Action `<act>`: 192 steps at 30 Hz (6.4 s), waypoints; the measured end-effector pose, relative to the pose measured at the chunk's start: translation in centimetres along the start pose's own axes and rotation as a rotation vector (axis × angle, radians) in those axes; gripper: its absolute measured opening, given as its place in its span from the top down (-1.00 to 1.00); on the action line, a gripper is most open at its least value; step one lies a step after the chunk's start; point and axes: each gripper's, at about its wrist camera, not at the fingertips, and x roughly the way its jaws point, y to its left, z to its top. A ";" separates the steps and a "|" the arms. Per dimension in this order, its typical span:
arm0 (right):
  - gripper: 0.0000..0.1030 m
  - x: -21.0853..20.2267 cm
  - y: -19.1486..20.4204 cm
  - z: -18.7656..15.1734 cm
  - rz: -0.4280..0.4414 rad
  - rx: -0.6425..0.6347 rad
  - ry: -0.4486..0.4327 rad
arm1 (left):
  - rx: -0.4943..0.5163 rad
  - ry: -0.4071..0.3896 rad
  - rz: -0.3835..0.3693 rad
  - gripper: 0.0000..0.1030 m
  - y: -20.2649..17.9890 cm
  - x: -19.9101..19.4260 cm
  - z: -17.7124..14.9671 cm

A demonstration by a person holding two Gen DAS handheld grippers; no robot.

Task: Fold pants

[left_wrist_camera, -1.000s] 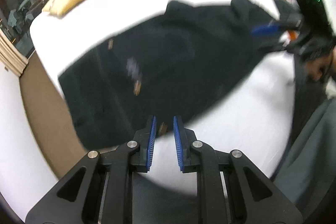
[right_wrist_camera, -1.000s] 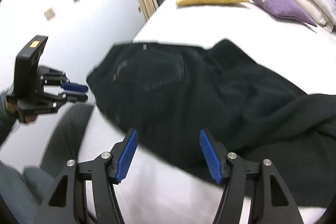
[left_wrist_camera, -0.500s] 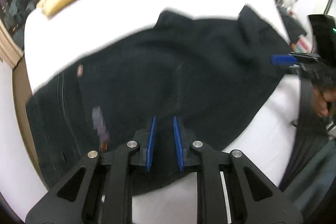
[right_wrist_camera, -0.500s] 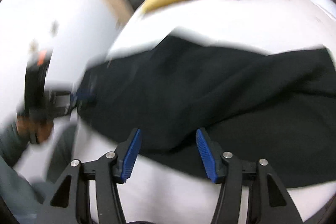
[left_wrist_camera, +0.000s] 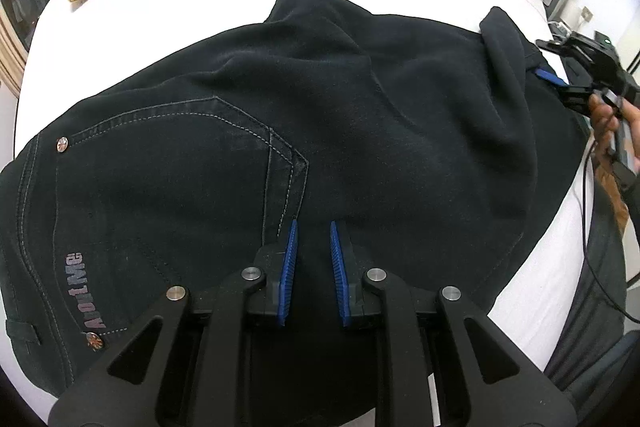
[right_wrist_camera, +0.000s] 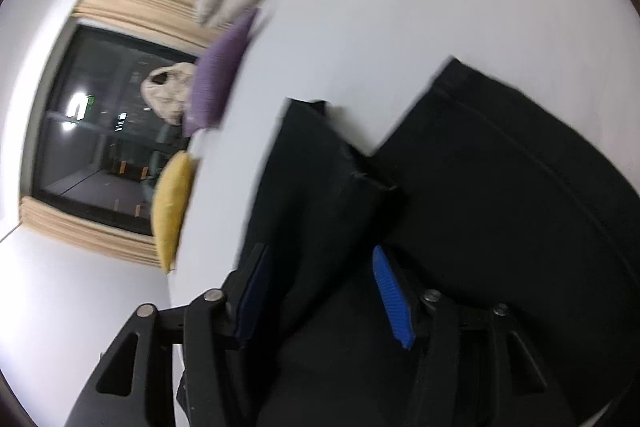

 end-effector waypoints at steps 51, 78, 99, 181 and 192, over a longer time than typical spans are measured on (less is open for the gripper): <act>0.60 -13.2 -10.1 -2.7 -0.293 0.161 -0.046 | -0.002 -0.024 0.079 0.68 -2.4 0.8 -0.9; 0.56 -4.8 -2.1 8.1 -0.293 -0.487 0.132 | 0.019 -0.032 0.106 0.68 -3.4 1.0 -0.9; 0.80 -9.4 -3.1 8.7 -0.582 -0.307 -0.191 | -0.065 -0.105 0.161 0.67 -3.8 0.5 -1.6; 0.94 -14.9 -9.3 -3.7 -0.137 0.201 -0.008 | -0.105 -0.091 0.122 0.65 -3.3 0.0 -1.5; 0.95 -15.1 -9.5 -3.9 -0.137 0.217 -0.025 | -0.084 -0.158 0.113 0.65 -4.2 -2.2 -0.8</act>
